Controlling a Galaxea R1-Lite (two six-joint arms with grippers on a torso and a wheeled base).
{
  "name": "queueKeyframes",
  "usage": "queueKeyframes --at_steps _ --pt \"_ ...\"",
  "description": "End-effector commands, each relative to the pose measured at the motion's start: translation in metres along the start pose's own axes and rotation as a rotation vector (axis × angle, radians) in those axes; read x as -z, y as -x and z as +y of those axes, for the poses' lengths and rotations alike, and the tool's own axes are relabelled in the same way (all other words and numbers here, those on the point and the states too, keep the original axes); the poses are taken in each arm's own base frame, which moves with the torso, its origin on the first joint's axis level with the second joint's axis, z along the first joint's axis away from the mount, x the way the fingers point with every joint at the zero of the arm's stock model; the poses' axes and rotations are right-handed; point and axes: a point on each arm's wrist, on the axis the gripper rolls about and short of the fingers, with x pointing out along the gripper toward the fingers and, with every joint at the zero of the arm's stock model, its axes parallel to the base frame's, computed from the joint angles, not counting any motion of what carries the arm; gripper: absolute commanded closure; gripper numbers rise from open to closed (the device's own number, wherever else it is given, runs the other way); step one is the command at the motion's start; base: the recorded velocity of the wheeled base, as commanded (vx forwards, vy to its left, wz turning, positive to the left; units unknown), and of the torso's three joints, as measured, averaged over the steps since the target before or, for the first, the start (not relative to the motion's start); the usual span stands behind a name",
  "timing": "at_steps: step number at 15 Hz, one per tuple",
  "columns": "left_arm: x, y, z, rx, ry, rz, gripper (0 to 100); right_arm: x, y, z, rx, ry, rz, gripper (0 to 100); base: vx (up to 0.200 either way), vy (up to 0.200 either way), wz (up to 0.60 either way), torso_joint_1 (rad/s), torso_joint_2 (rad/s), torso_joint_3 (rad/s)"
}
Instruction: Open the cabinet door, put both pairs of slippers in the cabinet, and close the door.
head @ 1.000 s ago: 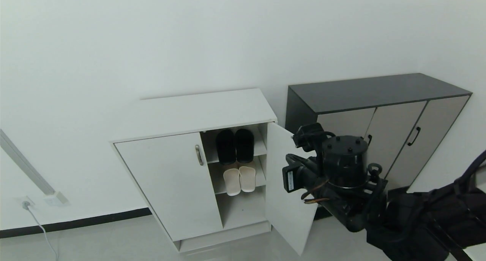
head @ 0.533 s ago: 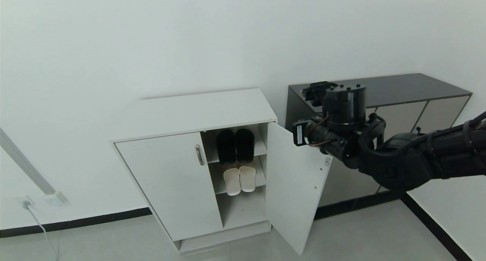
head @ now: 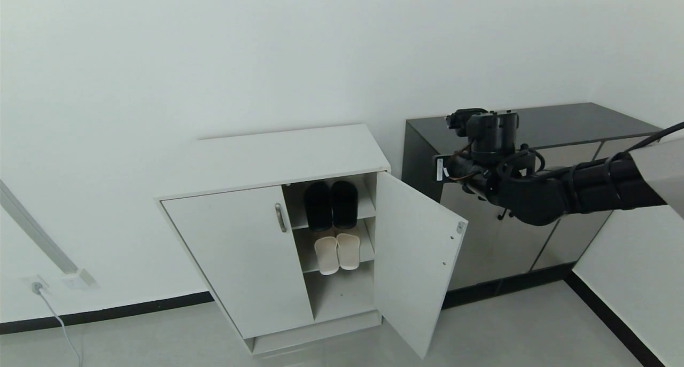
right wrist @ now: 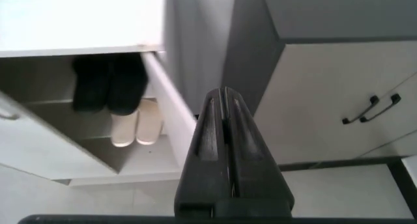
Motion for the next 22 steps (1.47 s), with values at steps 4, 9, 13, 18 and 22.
queueKeyframes --at_steps 4,9,13,18,22 --pt "0.0 0.0 0.0 -0.001 0.001 0.001 100 0.034 -0.043 -0.015 0.044 -0.008 0.094 100 0.0 0.0 0.0 0.0 0.0 0.0" --pt "0.0 0.0 0.0 -0.001 0.001 0.001 100 0.043 -0.056 -0.037 0.046 -0.064 0.182 100 0.0 0.0 0.0 0.0 0.0 0.0" --pt "0.0 0.0 0.0 0.001 0.001 0.001 100 0.056 -0.057 -0.037 0.044 -0.089 0.262 100 0.0 0.0 0.0 0.0 0.0 0.0" --pt "0.0 0.0 0.0 0.001 0.001 0.001 100 0.066 -0.056 -0.036 0.035 -0.09 0.302 100 0.0 0.0 0.0 0.0 0.0 0.0" --pt "0.0 0.0 0.0 0.001 0.001 0.001 100 0.066 -0.049 -0.028 0.017 -0.081 0.313 100 0.0 0.0 0.0 0.0 0.0 0.0"
